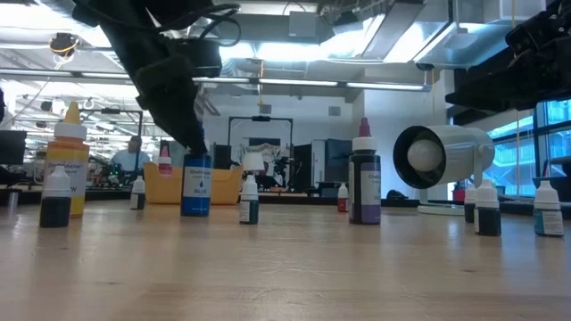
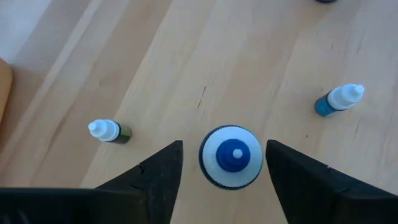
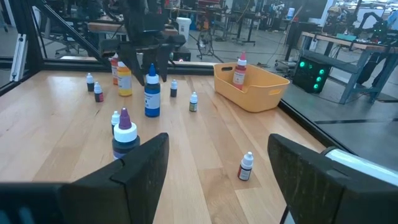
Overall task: Pick & Place food coloring
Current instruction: Put the large blue food coloring bottle into the yellow bin
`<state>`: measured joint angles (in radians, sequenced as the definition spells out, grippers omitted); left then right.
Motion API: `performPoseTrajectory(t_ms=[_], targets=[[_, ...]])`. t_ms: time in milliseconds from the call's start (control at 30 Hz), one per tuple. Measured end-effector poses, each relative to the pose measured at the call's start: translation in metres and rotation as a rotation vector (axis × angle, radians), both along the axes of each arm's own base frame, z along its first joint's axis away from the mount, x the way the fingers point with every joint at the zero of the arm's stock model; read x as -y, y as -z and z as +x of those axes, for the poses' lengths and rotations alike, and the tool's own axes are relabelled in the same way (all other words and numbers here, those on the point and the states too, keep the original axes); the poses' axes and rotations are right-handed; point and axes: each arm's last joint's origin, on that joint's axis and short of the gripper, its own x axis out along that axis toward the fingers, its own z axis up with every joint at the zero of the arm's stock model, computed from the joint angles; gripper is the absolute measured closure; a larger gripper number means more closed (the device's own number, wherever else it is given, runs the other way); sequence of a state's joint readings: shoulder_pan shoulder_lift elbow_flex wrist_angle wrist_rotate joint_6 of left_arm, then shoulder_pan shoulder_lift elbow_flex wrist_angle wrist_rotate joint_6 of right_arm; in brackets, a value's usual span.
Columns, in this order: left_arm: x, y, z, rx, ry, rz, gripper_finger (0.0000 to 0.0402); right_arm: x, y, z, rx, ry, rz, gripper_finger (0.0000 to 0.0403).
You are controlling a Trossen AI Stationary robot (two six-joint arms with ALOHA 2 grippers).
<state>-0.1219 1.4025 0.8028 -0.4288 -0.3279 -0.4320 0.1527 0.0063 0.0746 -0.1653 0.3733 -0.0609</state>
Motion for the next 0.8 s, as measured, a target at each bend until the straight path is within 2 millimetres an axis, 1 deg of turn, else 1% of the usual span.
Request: performPoseTrajectory(t_ms=[333,533,633,700,800], targets=[[0.0,-0.001,0.001,0.0,0.035,0.016,0.0284,0.0,0.0,0.0,0.0,0.0,0.0,0.0127],[0.0,-0.001,0.001,0.004,0.038,0.03,0.0288,0.0,0.0,0.0,0.0,0.0,-0.001,0.0127],[-0.002,-0.004,0.002,0.048,-0.03,0.046,0.0288,0.0,0.0,0.0,-0.001,-0.001,-0.004,0.0127],[-0.005,-0.016,0.004,0.106,-0.116,0.039,0.0287,0.0,0.0,0.0,-0.001,0.0,-0.004,0.0128],[-0.015,-0.042,0.006,0.228,-0.251,0.039,0.0283,0.0,0.0,0.0,-0.001,0.0,-0.009,0.0128]])
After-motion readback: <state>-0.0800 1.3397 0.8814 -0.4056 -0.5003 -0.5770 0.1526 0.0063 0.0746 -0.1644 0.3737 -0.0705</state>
